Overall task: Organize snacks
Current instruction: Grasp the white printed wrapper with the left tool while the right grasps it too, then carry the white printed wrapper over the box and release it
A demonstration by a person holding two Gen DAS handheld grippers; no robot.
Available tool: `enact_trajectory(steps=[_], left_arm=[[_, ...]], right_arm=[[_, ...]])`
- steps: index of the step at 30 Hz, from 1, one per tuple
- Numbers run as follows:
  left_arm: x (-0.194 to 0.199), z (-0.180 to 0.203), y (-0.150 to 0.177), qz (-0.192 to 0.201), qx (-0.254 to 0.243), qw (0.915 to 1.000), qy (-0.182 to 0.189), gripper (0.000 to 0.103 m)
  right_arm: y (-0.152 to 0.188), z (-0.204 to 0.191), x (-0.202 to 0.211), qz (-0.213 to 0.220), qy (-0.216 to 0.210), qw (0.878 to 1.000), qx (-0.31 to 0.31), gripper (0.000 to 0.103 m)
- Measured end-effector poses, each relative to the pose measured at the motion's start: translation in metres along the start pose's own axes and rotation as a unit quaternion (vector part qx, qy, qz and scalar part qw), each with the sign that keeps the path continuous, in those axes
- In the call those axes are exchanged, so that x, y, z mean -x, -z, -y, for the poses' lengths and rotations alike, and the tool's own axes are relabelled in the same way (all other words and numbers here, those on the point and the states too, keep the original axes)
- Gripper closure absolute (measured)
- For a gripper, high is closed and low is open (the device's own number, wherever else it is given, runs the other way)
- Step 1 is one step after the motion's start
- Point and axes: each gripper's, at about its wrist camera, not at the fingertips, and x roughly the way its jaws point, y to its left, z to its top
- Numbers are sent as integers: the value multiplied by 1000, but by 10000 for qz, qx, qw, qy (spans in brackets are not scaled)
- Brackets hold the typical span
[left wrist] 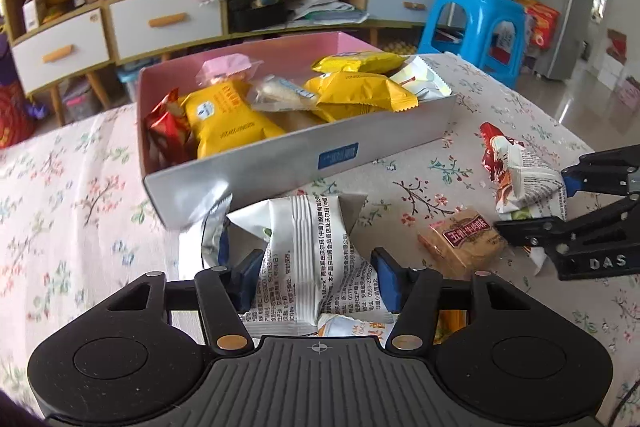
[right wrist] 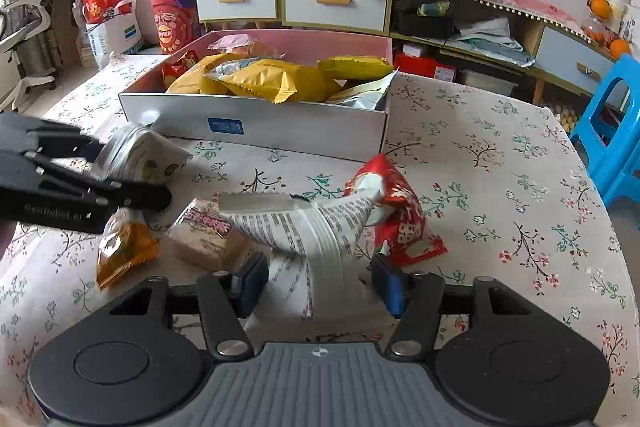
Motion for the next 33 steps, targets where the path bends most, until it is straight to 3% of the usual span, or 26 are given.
enact_trajectory(steps=[7,20,33], left_arm=[[14,4,14,4,64,9999,-128,51],[34,-7,26,-102,582,9982,-124,53],[49,-34,29,-122,1235,9922,-125,53]], right_arm=[[-11,-6,-5,-113,37,9999,-37,74],[-24,-5,-7,-241,163,9988,-385,76],[-38,-21,5,-98,-187,9989,-430,77]])
